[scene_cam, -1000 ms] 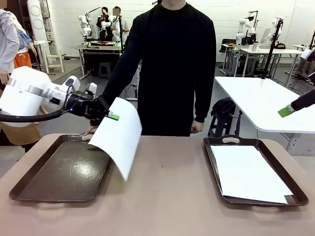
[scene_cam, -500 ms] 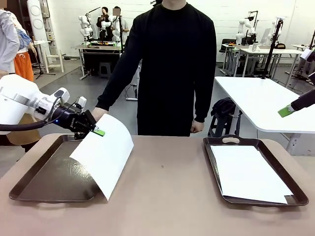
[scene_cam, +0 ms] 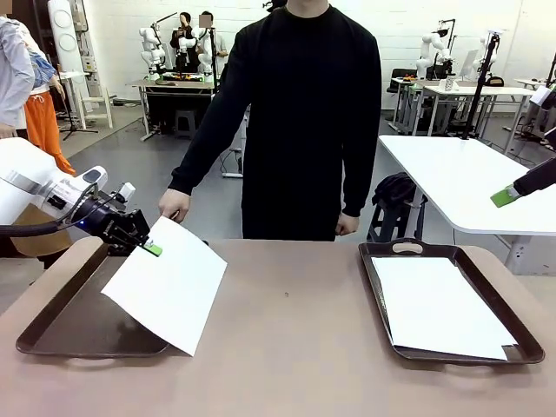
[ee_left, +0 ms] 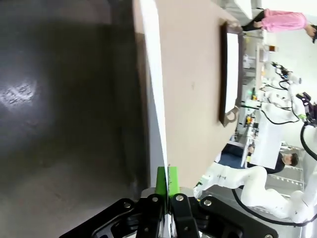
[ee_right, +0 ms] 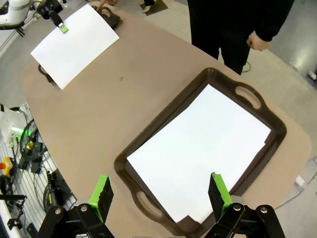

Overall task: Sort the A4 documents.
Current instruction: Place the A4 Paper in the designated Handle tray.

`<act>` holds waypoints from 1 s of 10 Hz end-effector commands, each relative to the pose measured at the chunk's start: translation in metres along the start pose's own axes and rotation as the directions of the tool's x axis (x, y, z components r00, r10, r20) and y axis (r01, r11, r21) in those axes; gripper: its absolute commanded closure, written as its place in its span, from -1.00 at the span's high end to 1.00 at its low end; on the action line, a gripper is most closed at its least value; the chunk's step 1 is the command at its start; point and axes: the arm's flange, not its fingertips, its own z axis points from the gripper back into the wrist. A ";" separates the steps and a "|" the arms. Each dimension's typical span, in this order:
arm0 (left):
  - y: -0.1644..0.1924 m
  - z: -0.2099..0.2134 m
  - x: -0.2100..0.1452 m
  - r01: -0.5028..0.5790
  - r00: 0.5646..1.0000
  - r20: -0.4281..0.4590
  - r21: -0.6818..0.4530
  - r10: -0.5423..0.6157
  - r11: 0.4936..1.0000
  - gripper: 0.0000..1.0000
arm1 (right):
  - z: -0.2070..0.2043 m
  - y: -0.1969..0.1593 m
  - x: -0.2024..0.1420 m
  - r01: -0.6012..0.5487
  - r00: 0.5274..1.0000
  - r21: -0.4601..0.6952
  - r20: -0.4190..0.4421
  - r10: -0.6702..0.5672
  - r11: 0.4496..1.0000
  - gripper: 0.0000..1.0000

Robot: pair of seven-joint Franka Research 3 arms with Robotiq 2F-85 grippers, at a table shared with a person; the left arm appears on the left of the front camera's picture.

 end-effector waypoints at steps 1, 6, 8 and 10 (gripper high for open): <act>0.005 0.012 -0.011 -0.057 0.998 -0.007 0.090 0.058 0.994 -0.98 | -0.001 0.000 0.000 -0.002 1.000 0.006 0.004 0.002 1.000 1.00; 0.023 0.052 0.000 -0.117 0.993 0.016 0.270 0.117 0.956 -0.98 | -0.001 0.000 0.000 -0.002 1.000 0.006 0.004 0.002 1.000 1.00; 0.029 0.056 0.008 -0.138 0.990 0.020 0.320 0.139 0.937 -0.98 | -0.001 0.000 0.000 -0.002 1.000 0.006 0.004 0.002 1.000 1.00; 0.034 0.055 0.014 -0.153 0.988 0.028 0.341 0.152 0.928 -0.98 | -0.001 0.000 0.000 -0.002 1.000 0.006 0.004 0.002 1.000 1.00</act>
